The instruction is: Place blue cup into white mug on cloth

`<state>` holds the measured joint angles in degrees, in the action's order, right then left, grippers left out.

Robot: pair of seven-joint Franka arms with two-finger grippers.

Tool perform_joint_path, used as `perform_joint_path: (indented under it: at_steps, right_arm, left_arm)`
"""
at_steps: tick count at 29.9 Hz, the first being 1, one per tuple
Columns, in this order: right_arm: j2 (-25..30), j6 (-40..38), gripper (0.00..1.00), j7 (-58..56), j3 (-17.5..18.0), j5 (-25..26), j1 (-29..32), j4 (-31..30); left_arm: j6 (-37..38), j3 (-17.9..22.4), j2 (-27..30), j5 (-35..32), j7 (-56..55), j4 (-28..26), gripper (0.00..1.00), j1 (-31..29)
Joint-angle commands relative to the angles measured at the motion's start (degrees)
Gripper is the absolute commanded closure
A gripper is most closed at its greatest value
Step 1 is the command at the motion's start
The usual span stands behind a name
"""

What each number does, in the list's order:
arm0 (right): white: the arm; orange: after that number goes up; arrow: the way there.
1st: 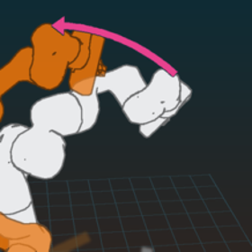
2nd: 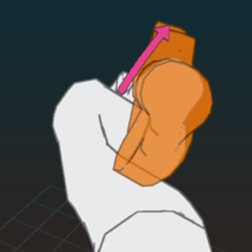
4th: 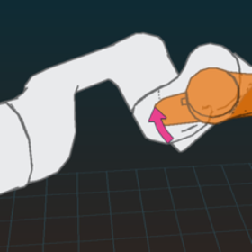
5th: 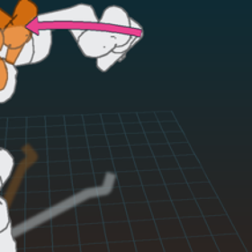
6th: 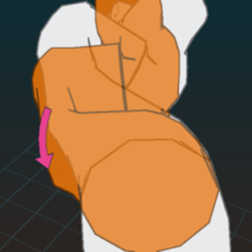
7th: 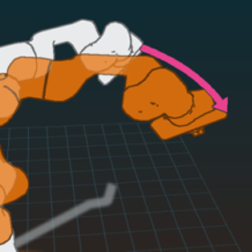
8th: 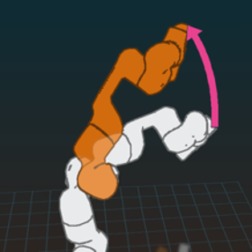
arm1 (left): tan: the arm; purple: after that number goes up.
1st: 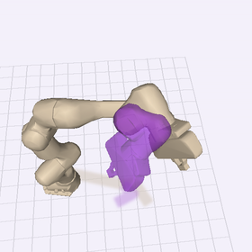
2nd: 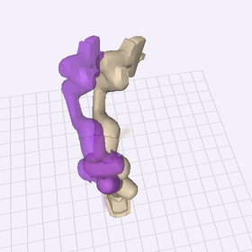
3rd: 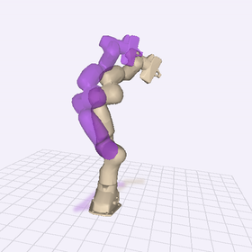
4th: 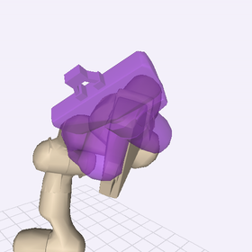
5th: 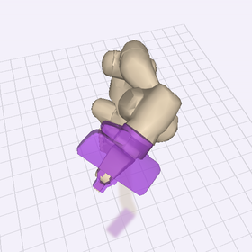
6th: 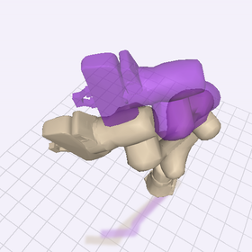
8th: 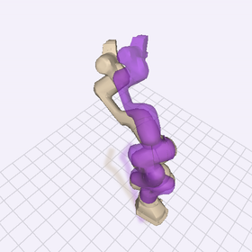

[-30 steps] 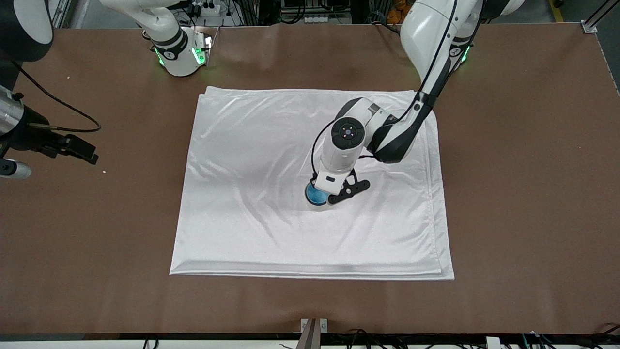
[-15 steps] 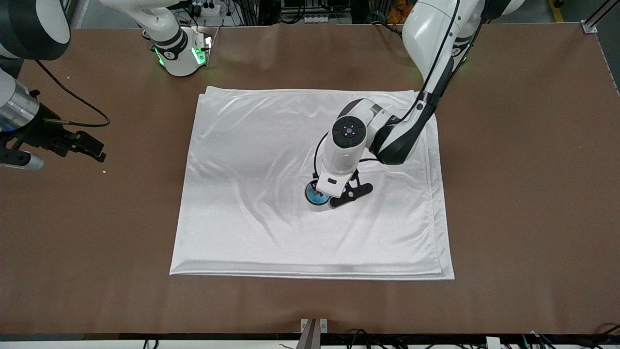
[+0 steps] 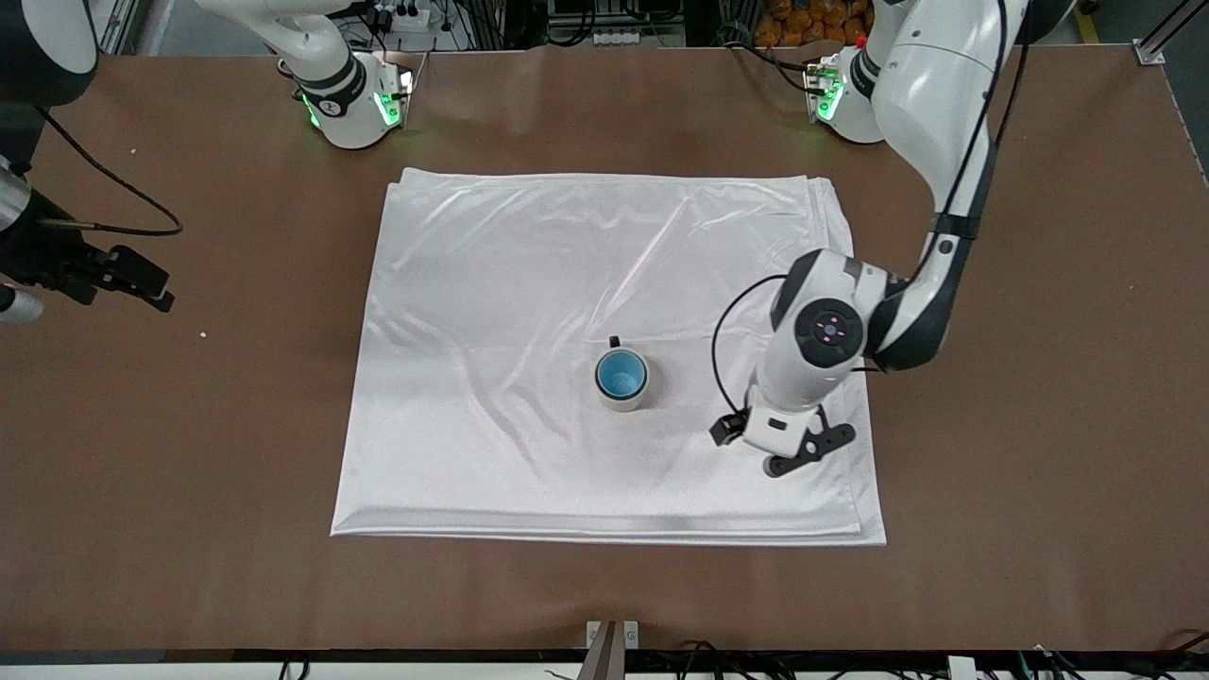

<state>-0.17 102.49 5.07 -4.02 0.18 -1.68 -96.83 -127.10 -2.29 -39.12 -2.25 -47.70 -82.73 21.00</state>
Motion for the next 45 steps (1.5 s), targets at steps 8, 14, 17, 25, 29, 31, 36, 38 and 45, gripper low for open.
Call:
perform_joint_path:
  at_steps: [8,14,17,25,29,31,36,38,45]
  right_arm:
    - [1.04,-0.71,0.00,-1.11,1.56,0.61,0.80,0.68]
    - [1.13,-0.97,0.00,-1.11,1.47,0.52,0.98,0.76]
    - [1.13,-0.97,0.00,-1.11,1.47,0.52,0.98,0.76]
    - [1.04,-0.80,0.00,-1.11,1.73,0.44,0.72,0.85]
    - [1.13,-0.45,0.00,-1.02,1.91,0.35,0.89,0.94]
    - [1.13,-0.45,0.00,-1.11,2.08,0.35,1.15,0.94]
    - [1.13,-0.18,0.00,-1.11,3.93,0.35,3.09,0.94]
    - [1.05,-0.01,0.00,-1.11,4.72,0.35,3.70,0.94]
    - [0.96,0.17,0.00,-1.11,5.07,0.35,4.32,0.94]
  left_arm:
    - [0.71,-0.70,1.15,-1.53,14.29,-0.42,0.00,-11.50]
    - [0.71,-0.87,0.89,-1.09,22.46,-0.50,0.00,-16.07]
    - [0.71,-0.87,1.06,-0.83,23.88,-0.59,0.00,-16.08]
    - [1.59,-1.05,2.82,-1.35,24.06,-0.85,0.00,-16.78]
    - [3.87,-1.05,4.84,-1.18,27.82,-1.29,0.00,-17.48]
    - [6.59,-0.78,6.06,-1.53,30.28,-1.21,0.00,-17.66]
    - [12.04,-0.78,10.10,-1.53,36.88,-1.20,0.00,-20.03]
    - [13.63,-1.05,11.86,-1.44,39.42,-1.73,0.00,-22.13]
    - [17.50,-1.05,20.83,-0.92,42.87,-7.35,0.00,-23.81]
